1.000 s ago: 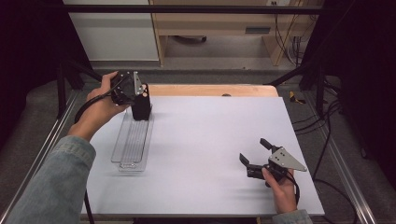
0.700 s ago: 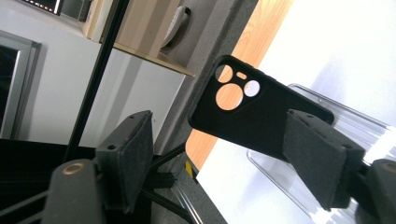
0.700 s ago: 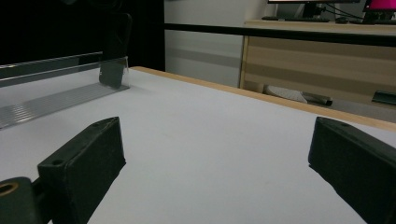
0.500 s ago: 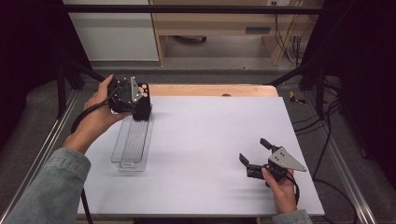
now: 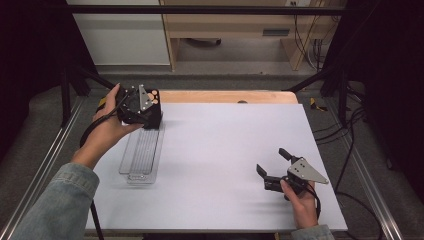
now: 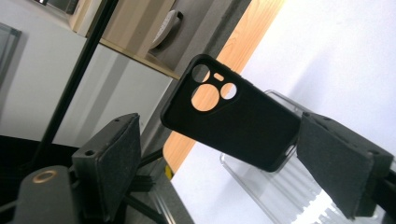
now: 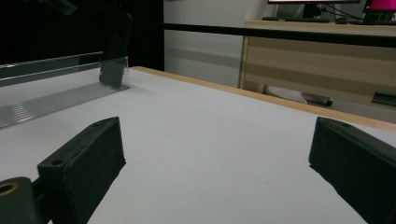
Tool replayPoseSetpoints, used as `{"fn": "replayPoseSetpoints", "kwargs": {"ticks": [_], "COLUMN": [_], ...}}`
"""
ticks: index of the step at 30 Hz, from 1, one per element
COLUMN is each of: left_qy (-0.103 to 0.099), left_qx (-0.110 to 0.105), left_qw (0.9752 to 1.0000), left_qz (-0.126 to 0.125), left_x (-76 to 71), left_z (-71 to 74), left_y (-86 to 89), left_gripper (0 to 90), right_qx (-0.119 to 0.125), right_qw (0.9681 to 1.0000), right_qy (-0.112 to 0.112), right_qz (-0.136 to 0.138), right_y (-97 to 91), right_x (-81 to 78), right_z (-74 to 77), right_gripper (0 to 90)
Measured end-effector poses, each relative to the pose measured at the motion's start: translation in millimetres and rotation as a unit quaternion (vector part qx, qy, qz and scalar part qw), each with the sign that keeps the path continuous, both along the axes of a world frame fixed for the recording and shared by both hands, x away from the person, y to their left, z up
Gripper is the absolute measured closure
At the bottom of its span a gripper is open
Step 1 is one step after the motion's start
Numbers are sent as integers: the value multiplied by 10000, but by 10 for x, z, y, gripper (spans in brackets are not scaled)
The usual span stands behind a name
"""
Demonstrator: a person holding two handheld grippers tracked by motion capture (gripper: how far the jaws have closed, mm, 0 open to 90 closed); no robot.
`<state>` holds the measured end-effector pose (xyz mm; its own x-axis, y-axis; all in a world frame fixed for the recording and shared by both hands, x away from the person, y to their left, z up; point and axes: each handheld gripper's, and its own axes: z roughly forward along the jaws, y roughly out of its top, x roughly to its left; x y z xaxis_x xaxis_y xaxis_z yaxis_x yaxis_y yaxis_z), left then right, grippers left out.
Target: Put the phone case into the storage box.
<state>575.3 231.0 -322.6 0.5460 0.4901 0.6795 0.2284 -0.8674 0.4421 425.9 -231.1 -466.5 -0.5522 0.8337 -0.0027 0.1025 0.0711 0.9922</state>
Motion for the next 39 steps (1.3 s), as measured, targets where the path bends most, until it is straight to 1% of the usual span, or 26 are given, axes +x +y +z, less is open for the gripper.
{"fn": "replayPoseSetpoints", "kwargs": {"ticks": [2, 3, 4, 5, 10, 14, 17, 19, 20, 21, 22, 23, 26, 29, 33, 34, 36, 37, 39], "left_qy": [5, -3, -3, 54, 101, 90, 151, 147, 138, 162, 162, 144, 164, 202, 200, 212, 236, 249, 238], "left_qx": [-129, -240, -240, -336, -426, -609, -688, -759, -781, -723, -723, -818, -939, -1192, -1391, -1469, -1683, -1821, -2017], "left_qw": [9999, 9997, 9997, 9994, 9990, 9981, 9975, 9970, 9968, 9972, 9972, 9964, 9953, 9925, 9899, 9888, 9853, 9828, 9790], "left_qz": [-2, 2, 2, 10, 13, 0, -16, -88, -97, -111, -111, -137, -161, -154, -180, -184, -181, -177, -184], "left_x": [-5, -4, -4, -10, -2, 3, 7, 17, 26, 37, 37, 62, 105, 142, 162, 161, 153, 143, 109], "left_z": [-11, -20, -20, -25, -33, -43, -44, -52, -50, -38, -38, -38, -33, -36, -25, -16, -5, 0, 8], "left_y": [-2, -5, -5, -4, -4, -24, -41, -60, -66, -67, -67, -84, -109, -134, -170, -177, -195, -206, -234], "left_gripper": [122, 118, 112, 106, 90, 83, 81, 76, 75, 75, 75, 75, 75, 75, 72, 70, 65, 64, 64], "right_qx": [1, -10, -10, -6, -20, -26, -24, -26, -41, -36, -36, -28, -61, -64, -113, -121, -104, -76, -14], "right_qw": [10000, 10000, 10000, 10000, 10000, 10000, 10000, 10000, 10000, 9999, 9999, 9999, 9999, 9999, 9999, 9999, 9999, 9999, 9999], "right_qy": [-5, -15, -15, -1, 8, 5, 10, 7, -15, -36, -36, -70, -42, -25, -45, -53, -39, -14, -37], "right_qz": [-3, 3, 3, -2, -3, -1, -2, -9, -51, -91, -91, -129, -114, -87, -70, -64, -64, -79, -152], "right_y": [2, 1, 1, 3, 0, -1, -5, -9, -12, -15, -15, -28, -32, -19, -6, -8, -10, -14, -26], "right_x": [0, 3, 3, 4, 4, 5, 6, 3, 0, -2, -2, 1, 4, 4, -3, -5, -10, -19, -39], "right_z": [0, -1, -1, -2, -5, -4, -5, -4, -2, 3, 3, 8, -1, -7, -11, -10, -12, -15, -15], "right_gripper": [36, 36, 36, 36, 34, 34, 34, 33, 36, 37, 37, 37, 35, 34, 34, 34, 34, 34, 33]}}
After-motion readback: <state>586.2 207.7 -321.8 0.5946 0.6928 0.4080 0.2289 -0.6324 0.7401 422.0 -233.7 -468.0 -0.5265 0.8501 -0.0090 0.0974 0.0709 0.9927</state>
